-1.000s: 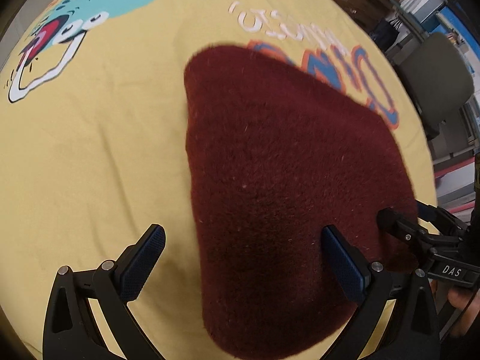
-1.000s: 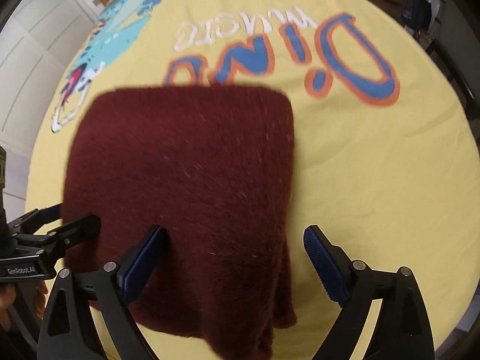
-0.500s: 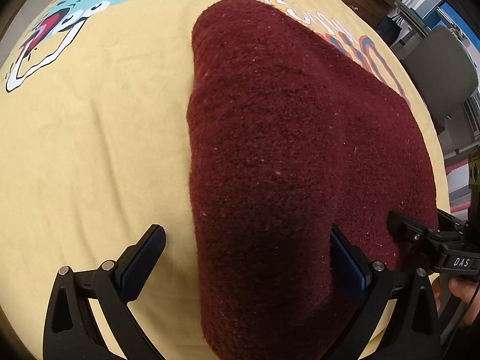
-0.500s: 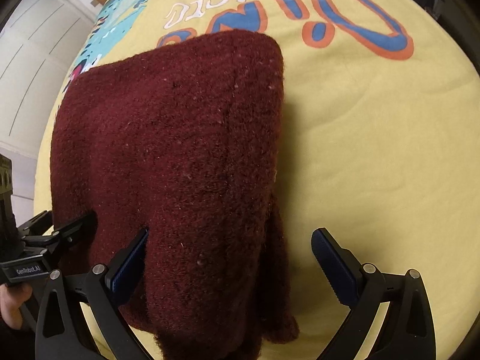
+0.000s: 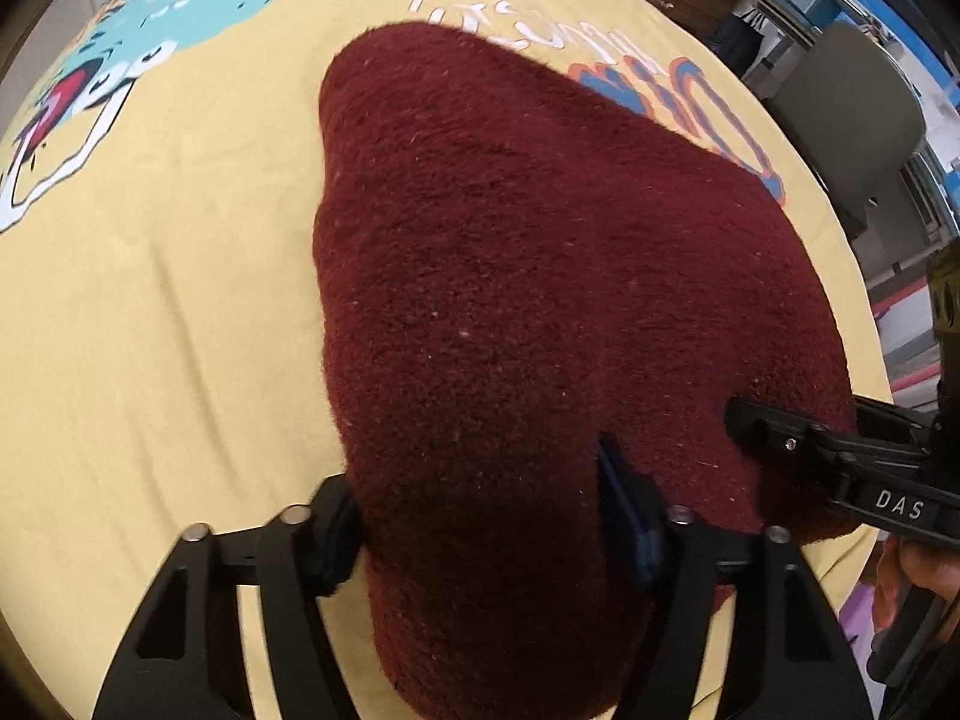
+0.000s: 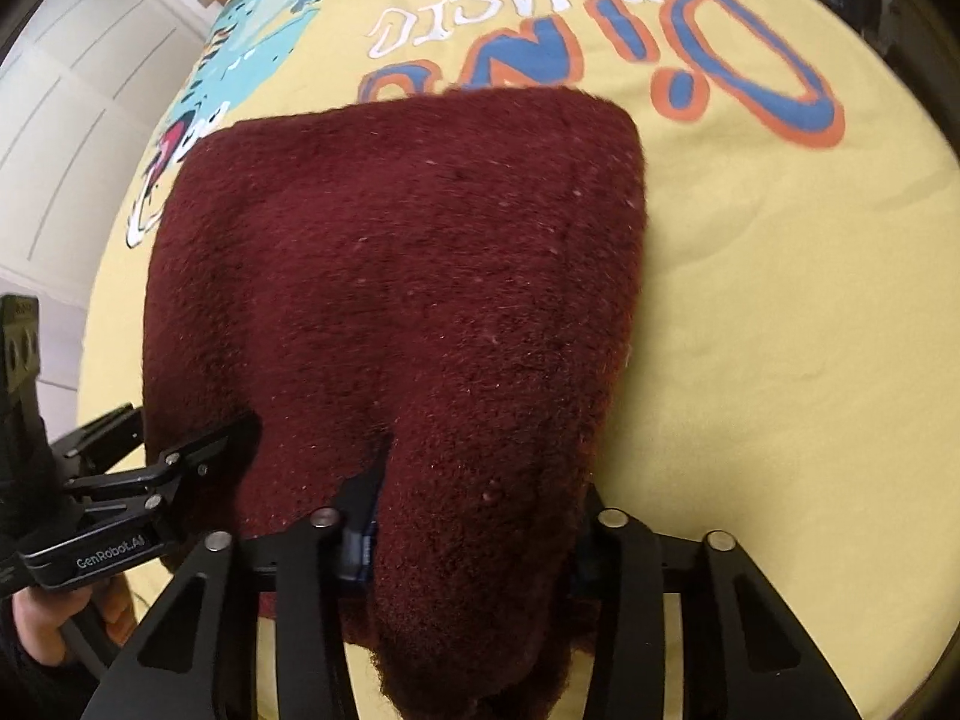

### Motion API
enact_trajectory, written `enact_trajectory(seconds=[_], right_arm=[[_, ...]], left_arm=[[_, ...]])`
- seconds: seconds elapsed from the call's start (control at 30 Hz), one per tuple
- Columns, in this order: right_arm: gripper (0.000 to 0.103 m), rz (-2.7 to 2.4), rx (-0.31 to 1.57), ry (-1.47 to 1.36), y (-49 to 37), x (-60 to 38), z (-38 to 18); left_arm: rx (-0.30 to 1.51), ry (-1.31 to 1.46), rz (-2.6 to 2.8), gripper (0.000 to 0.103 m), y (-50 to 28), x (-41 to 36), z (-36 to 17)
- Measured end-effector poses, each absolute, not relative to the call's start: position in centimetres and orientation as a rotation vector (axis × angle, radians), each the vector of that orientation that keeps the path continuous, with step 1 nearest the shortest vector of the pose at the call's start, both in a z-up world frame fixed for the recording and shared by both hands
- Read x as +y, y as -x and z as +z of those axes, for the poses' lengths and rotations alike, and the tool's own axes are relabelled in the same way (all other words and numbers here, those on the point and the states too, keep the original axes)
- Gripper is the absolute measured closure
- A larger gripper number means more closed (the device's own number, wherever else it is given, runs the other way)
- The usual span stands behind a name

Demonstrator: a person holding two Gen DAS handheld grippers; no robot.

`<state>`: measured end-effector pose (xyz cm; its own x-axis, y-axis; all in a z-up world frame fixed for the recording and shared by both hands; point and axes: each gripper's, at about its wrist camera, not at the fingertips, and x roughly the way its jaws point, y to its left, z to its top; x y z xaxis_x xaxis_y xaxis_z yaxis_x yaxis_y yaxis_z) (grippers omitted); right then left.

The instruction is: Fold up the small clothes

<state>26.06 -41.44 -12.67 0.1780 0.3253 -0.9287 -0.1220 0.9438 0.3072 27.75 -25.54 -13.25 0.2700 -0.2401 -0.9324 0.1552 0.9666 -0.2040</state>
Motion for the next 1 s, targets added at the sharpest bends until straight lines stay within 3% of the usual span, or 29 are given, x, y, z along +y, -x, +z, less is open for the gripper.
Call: enact_trajectory(seconds=[0.17, 0.43, 0.73, 0.87, 1.0], right_arm=[[0.068, 0.334, 1.307, -0.158, -25.5, -41.7, -9.8], [0.069, 0.415, 1.209, -0.147, -24.6, -37.6, -5.0], [0.069, 0.424, 1.268, -0.071, -24.9, -30.0, -8.3], [0.065, 0.407, 1.294, -0.043, -24.9, -28.8, -10.6], [0.051, 0.39, 1.3, -0.033, -25.0, -28.3, -11.0]], left_arm=[[1.246, 0.113, -0.322, 0.06, -28.1, -24.5, -10.9], [1.123, 0.123, -0.369, 0.062, -27.4, -19.9, -4.9], [1.142, 0.184, -0.316, 0.061, -25.4, -13.2, -6.9], [1.19, 0.211, -0.301, 0.059, -24.7, -11.3, -9.8], [1.187, 0.229, -0.279, 0.045, -24.0, -10.2, -10.8]])
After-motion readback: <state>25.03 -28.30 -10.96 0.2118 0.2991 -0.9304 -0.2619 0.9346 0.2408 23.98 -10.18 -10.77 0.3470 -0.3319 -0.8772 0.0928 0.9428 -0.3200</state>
